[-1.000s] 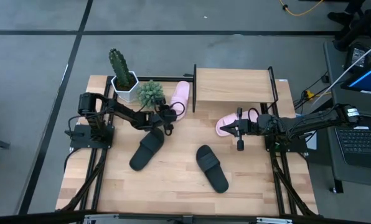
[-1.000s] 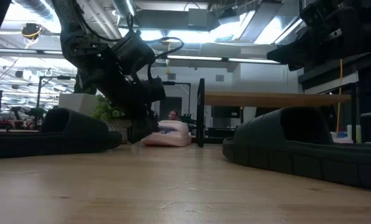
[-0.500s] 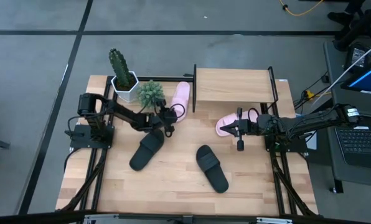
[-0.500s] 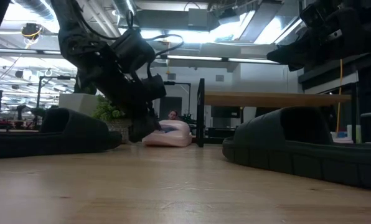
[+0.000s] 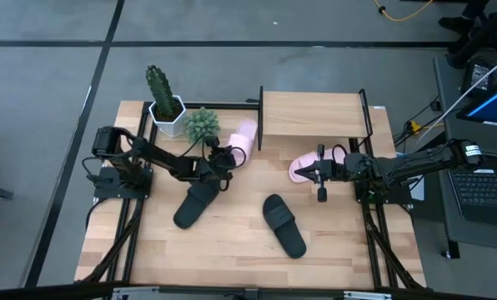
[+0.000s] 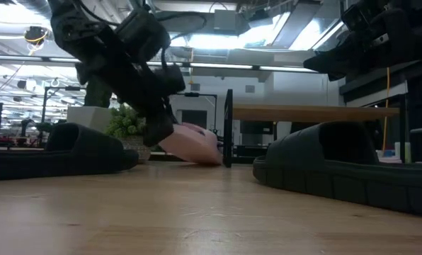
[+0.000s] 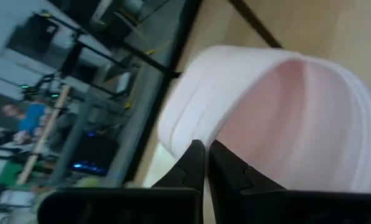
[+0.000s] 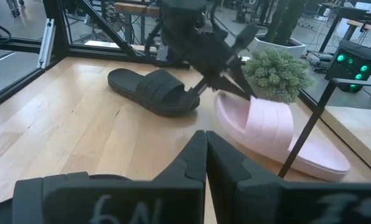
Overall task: Pick and place slides into the shelf
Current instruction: Put the left pink slides on the shelf
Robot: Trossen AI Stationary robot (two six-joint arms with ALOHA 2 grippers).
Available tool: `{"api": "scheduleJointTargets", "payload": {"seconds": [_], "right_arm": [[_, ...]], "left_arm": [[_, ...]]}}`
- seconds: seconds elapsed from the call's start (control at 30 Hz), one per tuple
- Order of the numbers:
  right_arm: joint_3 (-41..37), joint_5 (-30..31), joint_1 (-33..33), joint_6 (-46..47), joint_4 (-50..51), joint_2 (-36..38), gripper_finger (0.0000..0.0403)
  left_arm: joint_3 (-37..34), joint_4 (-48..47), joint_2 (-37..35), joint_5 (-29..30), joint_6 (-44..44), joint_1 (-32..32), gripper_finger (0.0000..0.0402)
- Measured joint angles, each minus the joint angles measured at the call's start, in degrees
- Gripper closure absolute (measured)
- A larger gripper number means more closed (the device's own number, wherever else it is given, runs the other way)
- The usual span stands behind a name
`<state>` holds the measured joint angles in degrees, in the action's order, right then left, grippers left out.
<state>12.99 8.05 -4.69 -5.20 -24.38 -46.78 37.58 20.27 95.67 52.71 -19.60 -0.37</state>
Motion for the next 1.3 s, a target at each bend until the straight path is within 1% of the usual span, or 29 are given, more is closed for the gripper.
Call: {"api": "scheduleJointTargets", "payload": {"seconds": [0.17, 0.3, 0.4, 0.6, 0.83, 0.97, 1.07, 1.17, 1.3], "right_arm": [[0.0, 0.0, 0.0, 0.1, 0.0, 0.0, 0.0386], [0.0, 0.0, 0.0, 0.2, -0.1, 0.0, 0.0384], [0.0, 0.1, 0.0, 0.2, -0.3, 0.0, 0.0384], [0.0, 2.5, 0.0, 0.2, -3.4, 0.0, 0.0383], [0.0, 2.5, 0.0, 0.2, -6.0, 0.0, 0.0383], [0.0, 2.5, 0.0, 0.2, -8.8, 0.0, 0.0383], [1.8, 2.6, 0.0, 0.1, -8.3, 0.0, 0.0383], [5.4, 2.6, 0.0, -1.2, -5.7, -1.0, 0.0383], [12.8, 3.0, -0.1, -4.9, 1.4, -4.7, 0.0383]], "left_arm": [[0.0, -2.9, -3.0, 3.4, 1.5, -2.6, 0.0401], [0.0, -4.8, -5.2, 7.7, 1.6, -4.7, 0.0401], [0.0, -4.8, -6.9, 10.3, 1.2, -6.0, 0.0401], [0.0, -4.6, -10.2, 14.6, 0.1, -8.0, 0.0401], [0.0, -3.5, -14.2, 22.4, -3.5, -11.1, 0.0401], [0.0, 1.5, -15.7, 22.1, -6.4, -11.8, 0.0401], [0.2, 6.7, -15.7, 20.8, -10.2, -11.5, 0.0401], [2.1, 7.4, -15.3, 20.6, -12.7, -11.0, 0.0401], [4.9, 7.5, -15.3, 20.7, -15.0, -10.3, 0.0401]]}}
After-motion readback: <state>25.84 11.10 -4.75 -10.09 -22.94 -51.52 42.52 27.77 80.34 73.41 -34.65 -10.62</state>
